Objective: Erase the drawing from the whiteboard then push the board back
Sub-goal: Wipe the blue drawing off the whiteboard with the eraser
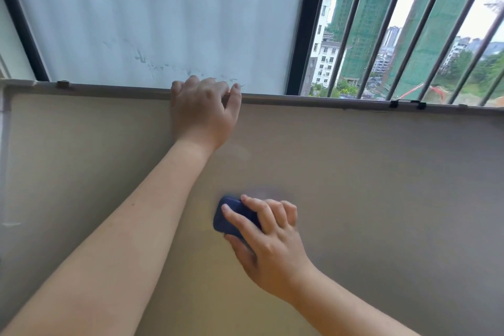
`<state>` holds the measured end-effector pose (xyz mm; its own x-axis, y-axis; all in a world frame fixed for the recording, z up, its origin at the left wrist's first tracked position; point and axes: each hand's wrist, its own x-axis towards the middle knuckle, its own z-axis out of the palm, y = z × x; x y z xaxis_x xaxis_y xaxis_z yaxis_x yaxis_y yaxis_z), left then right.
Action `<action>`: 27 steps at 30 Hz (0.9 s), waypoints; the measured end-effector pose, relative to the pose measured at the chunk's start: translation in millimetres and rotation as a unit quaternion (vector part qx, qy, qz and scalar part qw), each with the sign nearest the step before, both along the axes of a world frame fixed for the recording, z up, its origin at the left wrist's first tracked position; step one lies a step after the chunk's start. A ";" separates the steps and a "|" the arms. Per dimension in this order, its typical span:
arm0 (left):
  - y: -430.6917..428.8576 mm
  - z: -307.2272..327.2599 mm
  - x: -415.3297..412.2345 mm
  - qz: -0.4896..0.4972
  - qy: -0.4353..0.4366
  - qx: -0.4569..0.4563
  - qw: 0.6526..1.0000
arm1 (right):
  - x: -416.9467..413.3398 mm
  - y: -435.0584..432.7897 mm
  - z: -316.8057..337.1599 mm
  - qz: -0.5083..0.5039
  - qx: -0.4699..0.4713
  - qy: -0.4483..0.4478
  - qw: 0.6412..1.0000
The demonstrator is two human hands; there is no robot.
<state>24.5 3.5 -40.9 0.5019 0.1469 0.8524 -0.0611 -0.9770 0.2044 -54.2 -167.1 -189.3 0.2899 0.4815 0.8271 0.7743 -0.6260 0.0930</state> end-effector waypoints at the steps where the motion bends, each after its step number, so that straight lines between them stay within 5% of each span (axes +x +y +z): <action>1: 0.3 0.0 0.3 0.000 0.000 -0.001 1.000 | -2.8 -4.7 -6.3 0.007 -0.016 -0.008 1.000; 9: -5.4 0.9 2.1 0.000 0.009 -0.006 1.000 | 7.0 -44.0 -18.6 0.026 -0.114 -0.063 0.991; 16: -3.0 1.5 1.9 0.000 0.008 -0.007 1.000 | 43.4 -75.4 24.3 -0.096 0.035 -0.016 0.995; 22: -3.8 0.3 0.5 -0.002 0.001 -0.002 1.000 | 82.5 -137.8 66.6 -0.298 0.332 0.131 0.886; 27: -3.6 -0.3 2.2 -0.005 -0.014 -0.001 1.000 | 78.0 -172.4 50.2 -0.371 0.364 0.167 0.838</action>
